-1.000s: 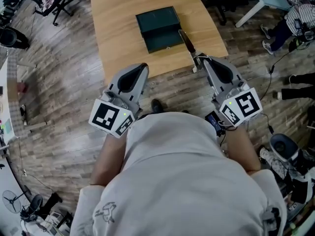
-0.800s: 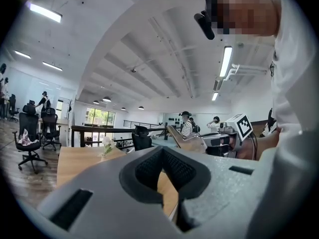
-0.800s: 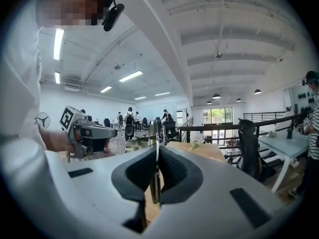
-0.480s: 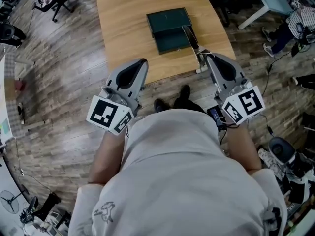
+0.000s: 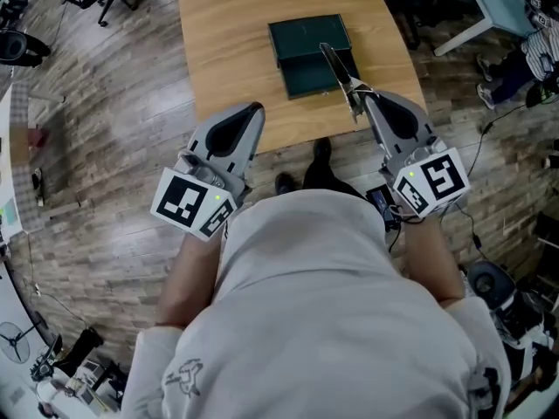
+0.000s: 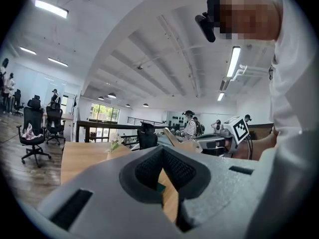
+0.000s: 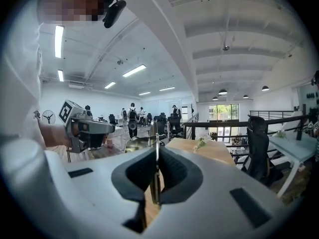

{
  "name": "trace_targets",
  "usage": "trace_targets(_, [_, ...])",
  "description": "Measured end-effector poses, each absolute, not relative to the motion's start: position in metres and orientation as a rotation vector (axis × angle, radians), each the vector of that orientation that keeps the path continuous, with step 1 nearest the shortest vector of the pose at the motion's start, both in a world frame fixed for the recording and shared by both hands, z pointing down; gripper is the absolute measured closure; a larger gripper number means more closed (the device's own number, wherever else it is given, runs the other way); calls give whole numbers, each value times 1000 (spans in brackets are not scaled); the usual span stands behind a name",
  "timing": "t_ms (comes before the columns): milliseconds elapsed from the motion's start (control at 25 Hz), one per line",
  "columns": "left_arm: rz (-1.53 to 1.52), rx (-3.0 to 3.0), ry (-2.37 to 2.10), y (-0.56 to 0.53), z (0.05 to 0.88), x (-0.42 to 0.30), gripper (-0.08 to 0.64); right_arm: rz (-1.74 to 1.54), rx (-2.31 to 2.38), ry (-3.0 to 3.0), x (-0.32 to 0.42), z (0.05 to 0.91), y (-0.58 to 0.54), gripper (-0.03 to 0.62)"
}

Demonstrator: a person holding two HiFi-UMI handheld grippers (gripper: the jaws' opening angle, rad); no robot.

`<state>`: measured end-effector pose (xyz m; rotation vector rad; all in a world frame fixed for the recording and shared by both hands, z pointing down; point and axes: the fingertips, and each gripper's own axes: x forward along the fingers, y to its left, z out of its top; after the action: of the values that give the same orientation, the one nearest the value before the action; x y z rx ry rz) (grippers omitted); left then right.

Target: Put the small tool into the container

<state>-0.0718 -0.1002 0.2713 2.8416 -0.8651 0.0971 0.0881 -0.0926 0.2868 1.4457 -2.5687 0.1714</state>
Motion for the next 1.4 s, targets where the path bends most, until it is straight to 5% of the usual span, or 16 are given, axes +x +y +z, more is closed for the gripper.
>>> trace_targets(1400, [239, 2549, -1008, -201, 366, -21, 554, 295, 737, -2484, 92, 431, -218, 581])
